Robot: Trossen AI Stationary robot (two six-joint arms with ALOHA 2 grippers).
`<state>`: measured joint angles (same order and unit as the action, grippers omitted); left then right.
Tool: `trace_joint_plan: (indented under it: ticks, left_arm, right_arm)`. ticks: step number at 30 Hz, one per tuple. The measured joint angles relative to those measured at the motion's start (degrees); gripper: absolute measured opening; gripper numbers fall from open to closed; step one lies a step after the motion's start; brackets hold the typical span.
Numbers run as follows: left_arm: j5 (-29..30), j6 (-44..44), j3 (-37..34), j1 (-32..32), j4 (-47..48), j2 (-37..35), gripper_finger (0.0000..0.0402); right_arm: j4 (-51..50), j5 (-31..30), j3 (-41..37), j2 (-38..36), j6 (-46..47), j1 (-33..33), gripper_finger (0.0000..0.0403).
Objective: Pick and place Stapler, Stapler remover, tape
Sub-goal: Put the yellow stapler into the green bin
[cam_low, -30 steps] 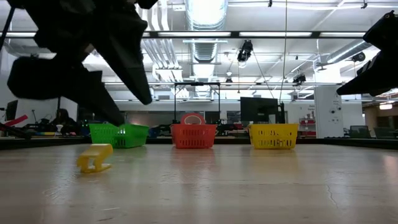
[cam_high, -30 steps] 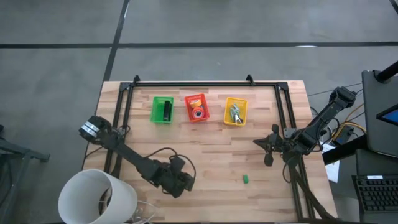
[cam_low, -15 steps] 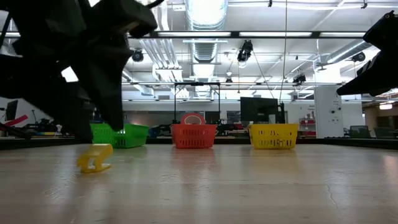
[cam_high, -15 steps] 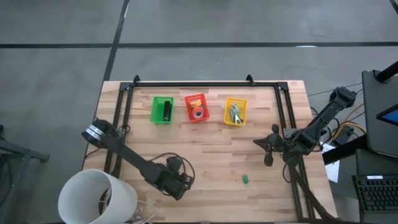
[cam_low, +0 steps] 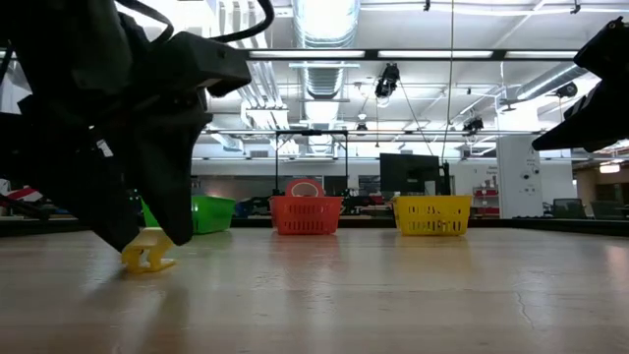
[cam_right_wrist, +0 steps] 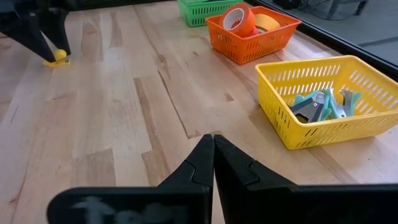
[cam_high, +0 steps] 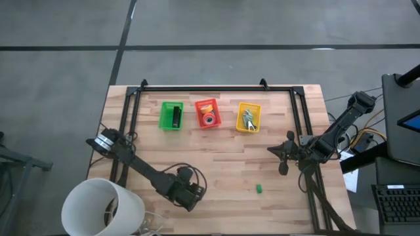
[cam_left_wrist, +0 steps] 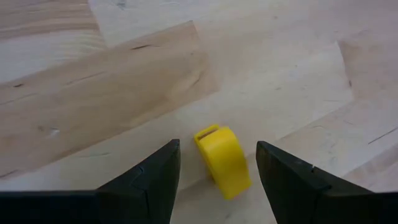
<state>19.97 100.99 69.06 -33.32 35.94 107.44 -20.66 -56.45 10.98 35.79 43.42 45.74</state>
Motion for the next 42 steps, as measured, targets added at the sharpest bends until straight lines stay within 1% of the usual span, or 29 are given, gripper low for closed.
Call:
trace_joint_plan:
  ticks: [5,13,18,21,25,28,33,36,38,42]
  left_arm:
    - [0.03,-1.96,0.0,0.26,1.2,0.0,0.0201]
    - [2.07,-2.81,0.0,0.35,1.45,0.0,0.0137]
    - [5.72,-5.33,0.0,0.52,1.45,0.0,0.01]
    - [7.49,-6.77,0.0,0.98,1.49,0.0,0.0087]
    - [9.36,-8.91,0.0,2.0,2.15,0.0,0.0083]
    - [11.6,-9.5,0.0,3.08,4.15,0.0,0.0089]
    - [15.13,-10.87,0.0,5.0,9.1,-0.05,0.0087]
    - [16.91,-10.83,0.0,6.32,14.38,-0.93,0.0083]
    - [19.97,-9.43,0.0,7.29,18.57,-2.12,0.0083]
    - [28.32,-6.5,0.0,9.23,24.65,-4.66,0.0091]
  right_arm:
    - [0.02,0.0,0.0,0.0,-0.02,-0.02,0.0008]
    - [0.02,0.0,0.0,0.0,-0.02,-0.01,0.0008]
    - [0.0,0.0,0.0,0.0,-0.02,-0.02,0.0008]
    - [0.02,0.0,0.0,0.0,-0.02,-0.01,0.0008]
    - [0.02,0.0,0.0,0.0,-0.02,0.0,0.0008]
    - [0.02,0.0,0.0,0.02,-0.02,0.0,0.0008]
    - [0.02,0.0,0.0,0.02,-0.02,0.0,0.0008]
    - [0.02,0.0,0.0,0.02,-0.02,-0.01,0.0008]
    - [-0.02,0.0,0.0,0.02,-0.01,0.0,0.0008]
    - [0.0,-0.01,0.0,-0.02,-0.01,-0.01,0.0008]
